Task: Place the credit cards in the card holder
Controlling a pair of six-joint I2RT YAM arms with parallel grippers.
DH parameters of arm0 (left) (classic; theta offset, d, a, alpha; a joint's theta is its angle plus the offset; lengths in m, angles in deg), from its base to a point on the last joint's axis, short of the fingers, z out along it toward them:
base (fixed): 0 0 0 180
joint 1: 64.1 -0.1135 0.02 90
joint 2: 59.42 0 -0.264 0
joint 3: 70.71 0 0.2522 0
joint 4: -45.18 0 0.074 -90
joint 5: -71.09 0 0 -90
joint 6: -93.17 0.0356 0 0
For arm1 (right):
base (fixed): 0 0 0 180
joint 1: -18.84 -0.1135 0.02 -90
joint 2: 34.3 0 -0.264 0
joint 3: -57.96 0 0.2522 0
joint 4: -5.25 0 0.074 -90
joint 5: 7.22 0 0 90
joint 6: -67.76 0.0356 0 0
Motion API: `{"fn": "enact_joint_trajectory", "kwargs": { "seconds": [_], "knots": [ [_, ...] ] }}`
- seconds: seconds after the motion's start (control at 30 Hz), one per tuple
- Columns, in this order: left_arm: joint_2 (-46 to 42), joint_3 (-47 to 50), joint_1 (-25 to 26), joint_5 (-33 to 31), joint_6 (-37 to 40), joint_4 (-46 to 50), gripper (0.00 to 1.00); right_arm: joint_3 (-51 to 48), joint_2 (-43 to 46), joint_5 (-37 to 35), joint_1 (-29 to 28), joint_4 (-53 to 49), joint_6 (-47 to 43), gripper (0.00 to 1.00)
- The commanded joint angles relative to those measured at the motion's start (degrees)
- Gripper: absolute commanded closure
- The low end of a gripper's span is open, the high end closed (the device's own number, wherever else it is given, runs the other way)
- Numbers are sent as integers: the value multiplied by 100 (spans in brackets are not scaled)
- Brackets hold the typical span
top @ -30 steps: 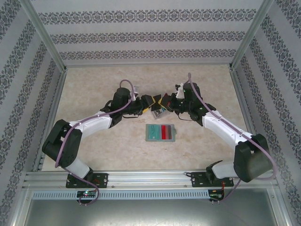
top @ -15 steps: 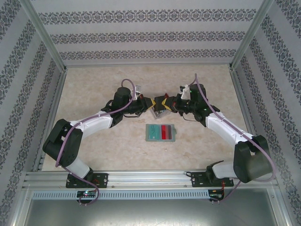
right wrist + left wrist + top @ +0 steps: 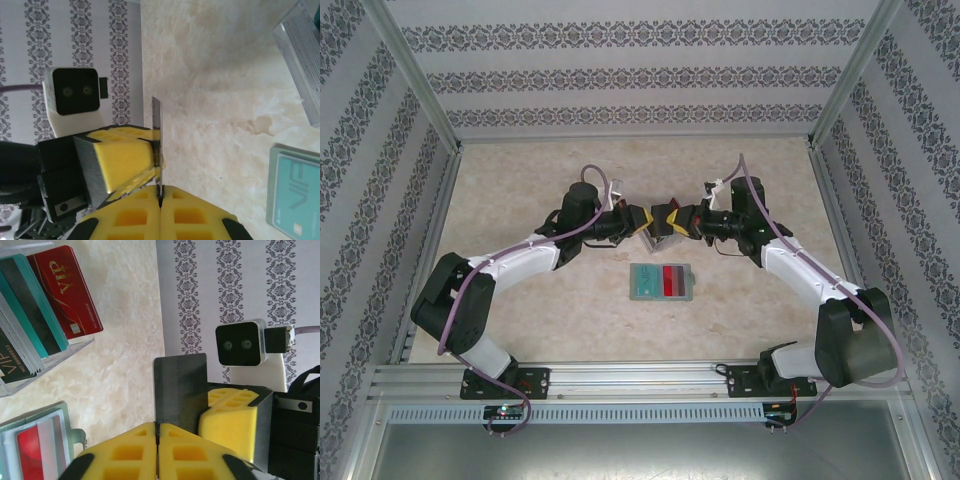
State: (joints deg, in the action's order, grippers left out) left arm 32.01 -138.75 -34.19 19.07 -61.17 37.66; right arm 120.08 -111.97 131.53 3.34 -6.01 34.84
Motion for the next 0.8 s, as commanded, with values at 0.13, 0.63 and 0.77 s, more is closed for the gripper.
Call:
{"fn": "enact_joint_trajectory", "kwargs": {
  "seconds": [0.13,0.63,0.77],
  "knots": [
    [-169,-46,24,-702,807,1868,53,-378,162,-1718,-230,-1650,-1400,100],
    [176,256,458,-1349,1295,2915,47,-1056,458,-3812,-945,-2324,-2063,100],
    [352,182,507,-1357,1362,2999,52,-1137,538,-3759,-917,-2258,-2148,100]
  ]
}}
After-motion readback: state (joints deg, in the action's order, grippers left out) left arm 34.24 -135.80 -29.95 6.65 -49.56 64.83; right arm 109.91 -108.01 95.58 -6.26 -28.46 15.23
